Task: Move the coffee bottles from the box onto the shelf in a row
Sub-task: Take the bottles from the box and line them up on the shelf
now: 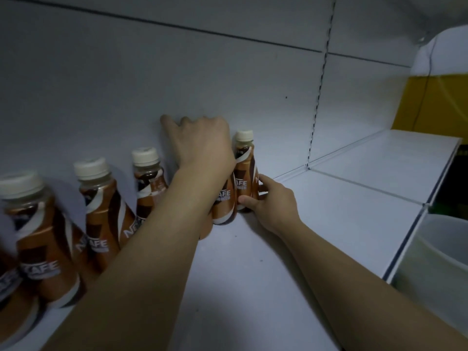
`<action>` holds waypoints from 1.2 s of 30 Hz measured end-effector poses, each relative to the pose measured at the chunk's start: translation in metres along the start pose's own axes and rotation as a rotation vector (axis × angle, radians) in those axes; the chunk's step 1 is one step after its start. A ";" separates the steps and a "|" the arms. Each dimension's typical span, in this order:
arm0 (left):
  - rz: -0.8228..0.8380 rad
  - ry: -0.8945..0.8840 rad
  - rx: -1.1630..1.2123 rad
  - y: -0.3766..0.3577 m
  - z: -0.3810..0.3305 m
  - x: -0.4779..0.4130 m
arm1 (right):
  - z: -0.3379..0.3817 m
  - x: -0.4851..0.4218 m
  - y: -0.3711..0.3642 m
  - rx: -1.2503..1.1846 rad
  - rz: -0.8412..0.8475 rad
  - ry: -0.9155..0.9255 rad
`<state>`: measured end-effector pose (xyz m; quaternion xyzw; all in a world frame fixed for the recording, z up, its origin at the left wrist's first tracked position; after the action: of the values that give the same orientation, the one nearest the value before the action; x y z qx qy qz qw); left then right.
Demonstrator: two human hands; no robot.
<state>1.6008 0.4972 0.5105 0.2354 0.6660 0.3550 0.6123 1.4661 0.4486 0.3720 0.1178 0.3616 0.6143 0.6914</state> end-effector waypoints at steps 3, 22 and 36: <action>-0.006 -0.022 0.014 0.000 0.000 0.000 | 0.001 -0.002 0.000 0.057 0.049 0.006; 0.234 -0.442 0.574 0.070 -0.127 0.097 | -0.034 0.103 0.200 0.323 -0.112 -0.017; 0.520 -0.752 0.888 0.080 -0.300 0.233 | -0.139 0.255 0.341 0.554 -0.220 -0.292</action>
<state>1.2641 0.6673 0.4193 0.7292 0.4106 0.0754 0.5423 1.1119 0.7223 0.3895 0.3484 0.4227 0.3910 0.7396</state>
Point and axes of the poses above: each hand's wrist, its own x-axis away from the middle knuckle, its own y-axis out of the back of the hand, z = x × y, the point moved 7 cm from there along -x, towards the middle knuckle, and after that the axes turned 4 degrees about x, right-handed, at the moved point
